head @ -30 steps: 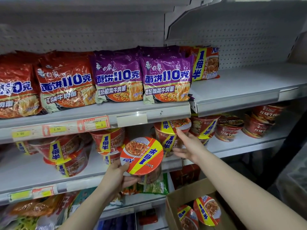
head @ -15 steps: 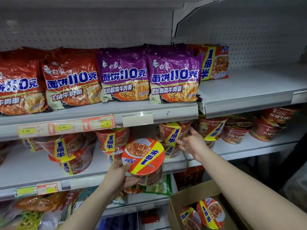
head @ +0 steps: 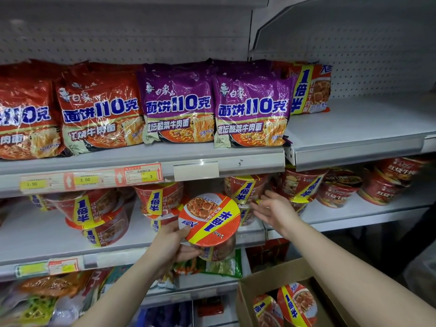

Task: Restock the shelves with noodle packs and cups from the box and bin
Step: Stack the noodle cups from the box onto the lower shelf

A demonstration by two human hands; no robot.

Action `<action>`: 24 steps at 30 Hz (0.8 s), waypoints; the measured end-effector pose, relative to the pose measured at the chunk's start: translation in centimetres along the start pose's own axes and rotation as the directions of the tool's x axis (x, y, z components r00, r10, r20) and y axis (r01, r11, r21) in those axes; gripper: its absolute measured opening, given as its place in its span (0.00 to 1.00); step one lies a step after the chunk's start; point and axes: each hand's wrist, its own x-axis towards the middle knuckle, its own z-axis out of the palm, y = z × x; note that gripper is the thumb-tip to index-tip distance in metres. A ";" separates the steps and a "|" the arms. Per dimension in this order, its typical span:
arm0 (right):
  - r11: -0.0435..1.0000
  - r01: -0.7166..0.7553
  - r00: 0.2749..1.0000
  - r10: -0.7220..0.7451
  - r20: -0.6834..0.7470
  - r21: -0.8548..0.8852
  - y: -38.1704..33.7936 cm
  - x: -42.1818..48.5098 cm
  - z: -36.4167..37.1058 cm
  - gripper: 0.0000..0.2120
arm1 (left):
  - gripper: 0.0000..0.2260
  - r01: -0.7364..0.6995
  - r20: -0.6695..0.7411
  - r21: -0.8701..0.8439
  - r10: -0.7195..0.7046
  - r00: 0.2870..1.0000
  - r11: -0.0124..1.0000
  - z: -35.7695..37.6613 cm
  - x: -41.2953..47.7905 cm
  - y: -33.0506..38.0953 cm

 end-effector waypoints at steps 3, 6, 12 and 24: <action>0.979 -0.083 0.996 0.086 0.007 -0.187 0.8 -1.2 -0.7 0.22 | 0.09 0.020 0.031 0.008 -0.020 0.999 1.000 0.6 -0.2 0.1; 0.875 -0.258 0.931 0.339 0.138 -0.410 1.4 -3.3 -1.0 0.28 | 0.11 0.045 0.058 0.015 -0.046 0.997 0.999 1.3 -0.5 -0.3; 0.847 -0.353 0.845 0.471 0.253 -0.397 3.0 -5.3 -1.9 0.43 | 0.11 0.083 0.144 0.059 -0.091 0.985 0.995 2.1 -2.0 -1.4; 0.911 -0.407 0.869 0.409 0.278 -0.070 5.8 -7.4 1.7 0.28 | 0.31 0.236 0.114 0.047 -0.240 0.964 0.971 0.1 -5.3 -3.4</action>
